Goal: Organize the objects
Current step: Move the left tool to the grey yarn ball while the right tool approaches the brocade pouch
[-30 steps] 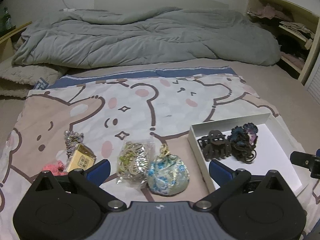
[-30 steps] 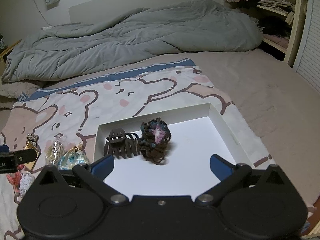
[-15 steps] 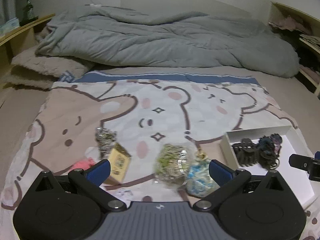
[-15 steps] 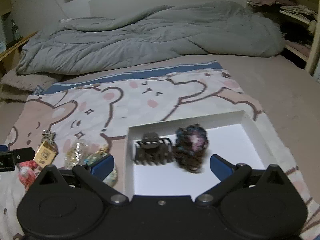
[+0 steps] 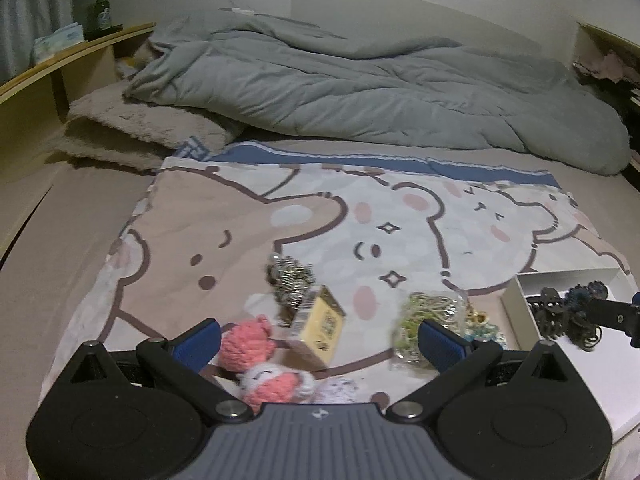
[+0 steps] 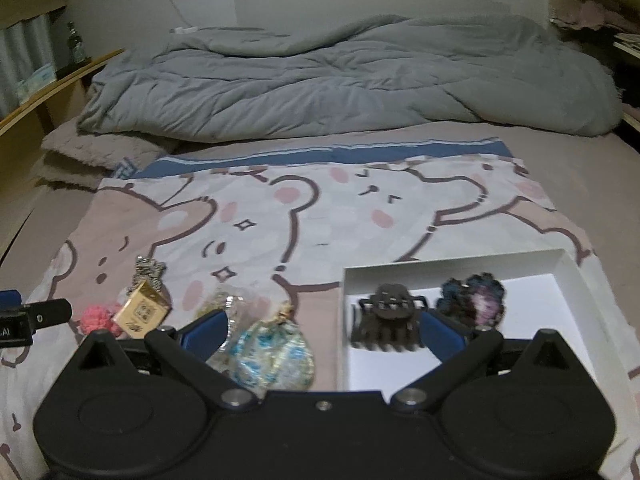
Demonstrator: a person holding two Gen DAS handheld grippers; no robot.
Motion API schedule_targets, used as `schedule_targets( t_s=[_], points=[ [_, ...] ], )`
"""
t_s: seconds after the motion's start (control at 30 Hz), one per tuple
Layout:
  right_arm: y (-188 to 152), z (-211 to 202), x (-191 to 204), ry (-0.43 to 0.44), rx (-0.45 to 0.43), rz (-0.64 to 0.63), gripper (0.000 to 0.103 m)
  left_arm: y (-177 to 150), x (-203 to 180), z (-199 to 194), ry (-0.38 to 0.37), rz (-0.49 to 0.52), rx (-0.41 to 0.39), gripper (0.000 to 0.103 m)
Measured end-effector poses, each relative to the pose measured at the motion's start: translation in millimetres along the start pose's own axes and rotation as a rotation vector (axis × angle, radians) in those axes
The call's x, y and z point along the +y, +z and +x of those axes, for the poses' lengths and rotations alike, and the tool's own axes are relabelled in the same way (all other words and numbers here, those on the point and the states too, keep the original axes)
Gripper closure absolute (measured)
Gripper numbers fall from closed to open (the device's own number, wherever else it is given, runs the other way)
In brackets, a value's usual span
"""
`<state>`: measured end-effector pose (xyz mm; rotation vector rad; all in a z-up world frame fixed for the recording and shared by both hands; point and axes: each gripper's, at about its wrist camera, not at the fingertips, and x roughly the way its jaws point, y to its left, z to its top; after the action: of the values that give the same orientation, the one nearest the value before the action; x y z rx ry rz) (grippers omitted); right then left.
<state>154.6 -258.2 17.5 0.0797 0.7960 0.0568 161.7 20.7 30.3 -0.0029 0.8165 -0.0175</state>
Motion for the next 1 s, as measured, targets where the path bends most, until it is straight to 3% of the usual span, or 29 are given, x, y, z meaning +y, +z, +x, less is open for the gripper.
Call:
schedule_targets(
  t_s=[0.33, 0.53, 0.63, 0.83, 1.0],
  points=[
    [0, 20, 21, 0.049, 0.035, -0.051, 0.0, -9, 24, 7, 0.027, -0.011, 0.023, 0.0],
    [-3, 34, 23, 0.111, 0.031, -0.036, 0.0, -25, 22, 15, -0.056, 0.019, 0.048, 0.0],
    [-4, 39, 27, 0.08, 0.013, -0.076, 0.0, -32, 17, 21, -0.059, 0.046, 0.058, 0.0],
    [-4, 59, 24, 0.092, 0.027, -0.106, 0.0, -44, 8, 32, -0.152, 0.015, 0.136, 0.001],
    [-5, 81, 19, 0.125, 0.105, -0.12, 0.0, -56, -3, 48, -0.176, 0.012, 0.201, 0.012]
  ],
)
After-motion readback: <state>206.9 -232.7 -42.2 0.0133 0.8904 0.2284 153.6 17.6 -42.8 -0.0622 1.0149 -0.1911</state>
